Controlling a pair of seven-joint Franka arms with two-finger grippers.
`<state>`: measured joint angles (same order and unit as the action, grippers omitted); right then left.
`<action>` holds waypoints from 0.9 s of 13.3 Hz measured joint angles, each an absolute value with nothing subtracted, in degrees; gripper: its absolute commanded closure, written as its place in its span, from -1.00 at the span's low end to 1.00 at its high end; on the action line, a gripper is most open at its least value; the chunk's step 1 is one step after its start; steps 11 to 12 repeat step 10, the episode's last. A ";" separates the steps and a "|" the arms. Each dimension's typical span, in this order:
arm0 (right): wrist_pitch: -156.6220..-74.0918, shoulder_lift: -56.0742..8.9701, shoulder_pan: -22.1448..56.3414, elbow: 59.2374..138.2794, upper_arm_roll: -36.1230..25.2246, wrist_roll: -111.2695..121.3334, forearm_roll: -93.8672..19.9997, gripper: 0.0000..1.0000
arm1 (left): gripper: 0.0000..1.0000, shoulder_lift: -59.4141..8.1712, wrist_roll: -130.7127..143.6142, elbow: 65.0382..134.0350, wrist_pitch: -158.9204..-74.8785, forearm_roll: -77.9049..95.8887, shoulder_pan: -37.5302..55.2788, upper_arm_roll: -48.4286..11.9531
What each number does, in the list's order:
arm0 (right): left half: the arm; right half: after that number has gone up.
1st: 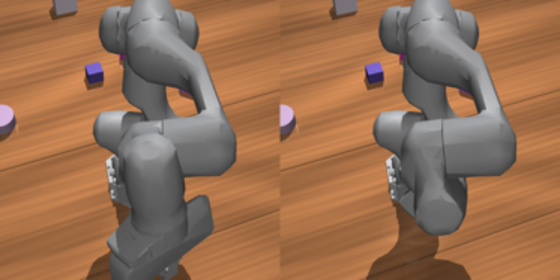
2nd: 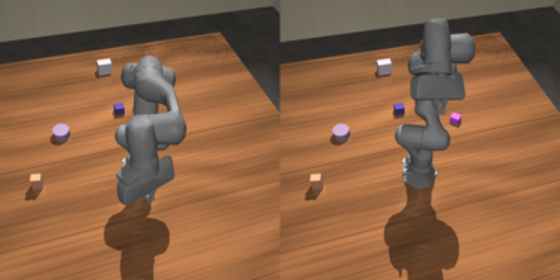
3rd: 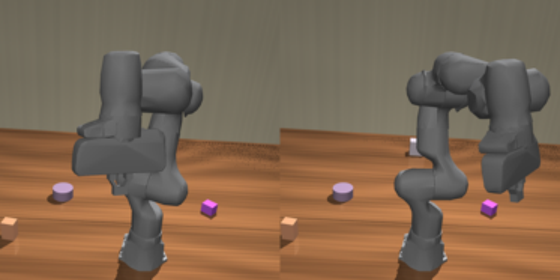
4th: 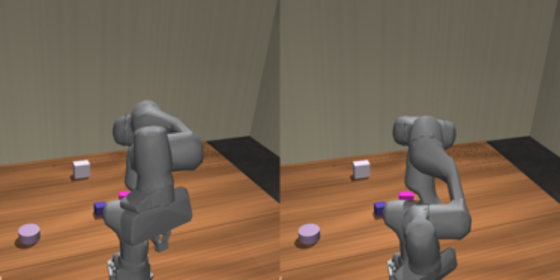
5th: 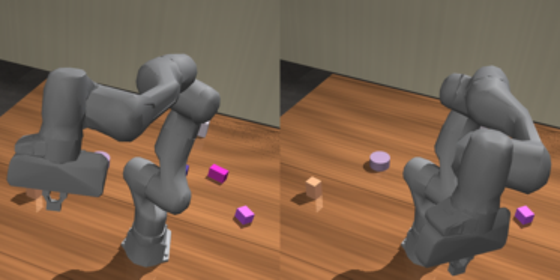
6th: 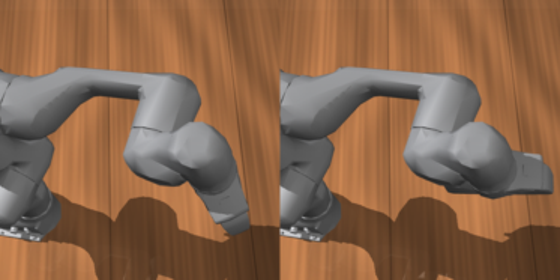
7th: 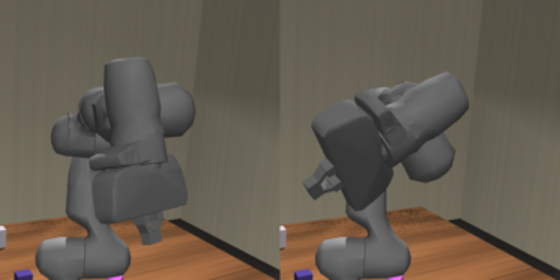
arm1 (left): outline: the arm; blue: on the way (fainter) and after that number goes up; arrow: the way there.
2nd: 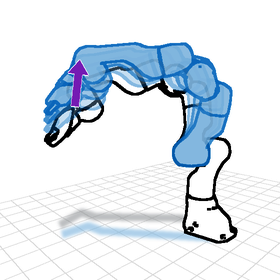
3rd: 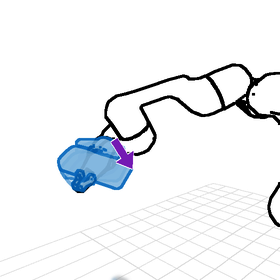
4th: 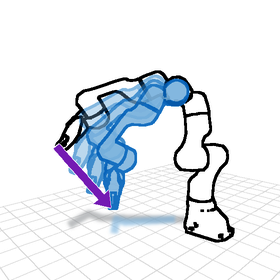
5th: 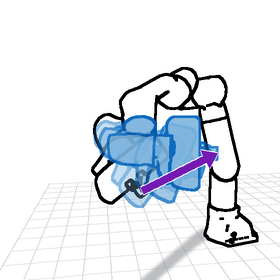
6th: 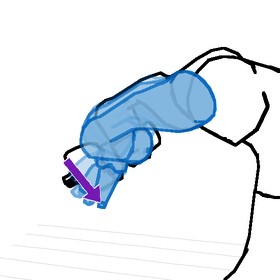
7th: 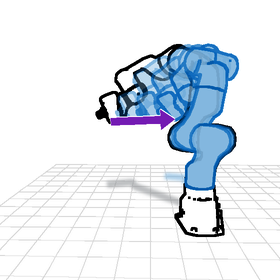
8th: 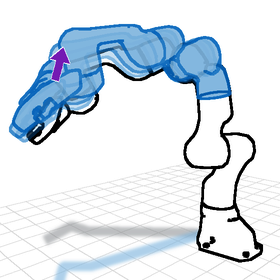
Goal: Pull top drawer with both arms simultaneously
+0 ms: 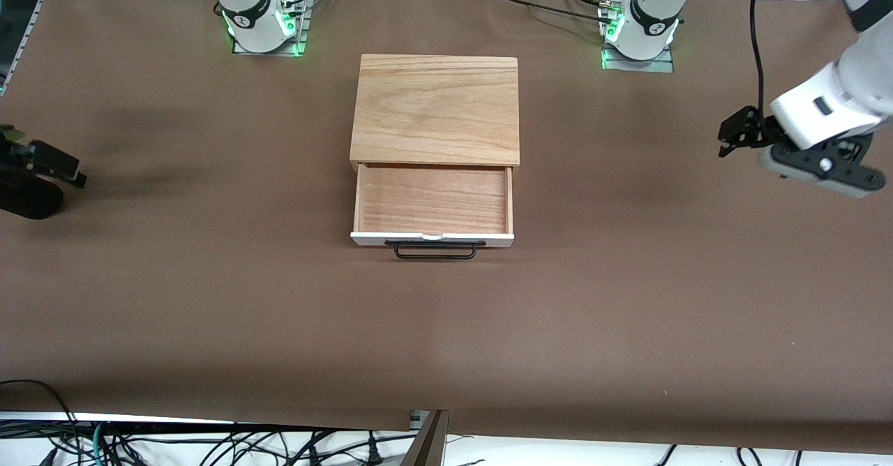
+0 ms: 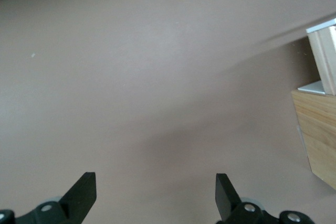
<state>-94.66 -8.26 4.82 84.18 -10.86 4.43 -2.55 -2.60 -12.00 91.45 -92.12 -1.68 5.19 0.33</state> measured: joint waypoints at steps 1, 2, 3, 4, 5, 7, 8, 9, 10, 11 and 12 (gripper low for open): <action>-93.99 -6.76 4.37 85.49 -9.50 3.16 -2.46 -1.00 | -1.00 -0.64 -9.70 93.76 -92.77 -1.68 4.88 0.26; -93.82 -5.62 4.20 86.98 -8.28 2.18 -2.34 -1.00 | -1.00 0.58 -7.95 95.21 -93.26 -1.68 4.70 0.11; -93.82 -4.95 4.15 88.54 -7.27 1.77 -2.26 -1.00 | -1.00 1.12 -7.06 95.92 -93.53 -1.68 4.50 -0.08; -93.87 -4.82 4.14 89.68 -6.52 1.62 -2.15 -1.00 | -1.00 1.24 -6.80 96.17 -93.57 -1.68 4.39 -0.26; -93.91 -5.01 4.13 90.28 -6.11 1.62 -2.07 -1.00 | -1.00 1.23 -6.58 96.19 -93.57 -1.68 4.39 -0.41; -93.97 -5.42 4.13 90.28 -5.97 1.62 -1.89 -1.00 | -1.00 1.23 -6.12 96.20 -93.37 -1.69 4.39 -0.66; -93.98 -5.41 4.12 90.20 -5.97 1.62 -1.55 -1.00 | -1.00 1.23 -6.03 96.20 -93.33 -1.69 4.39 -0.73; -93.98 -5.41 4.12 90.07 -5.97 1.62 -1.06 -1.00 | -1.00 1.23 -5.99 96.20 -93.23 -1.69 4.39 -0.78; -93.98 -5.41 4.12 90.04 -5.95 1.62 -0.67 -1.00 | -1.00 1.23 -5.89 96.19 -92.93 -1.69 4.39 -0.81; -93.98 -5.41 4.12 90.04 -5.95 1.62 -0.67 -1.00 | -1.00 1.23 -5.89 96.19 -92.93 -1.69 4.39 -0.81; -93.98 -5.41 4.12 90.04 -5.95 1.62 -0.67 -1.00 | -1.00 1.23 -5.89 96.19 -92.93 -1.69 4.39 -0.81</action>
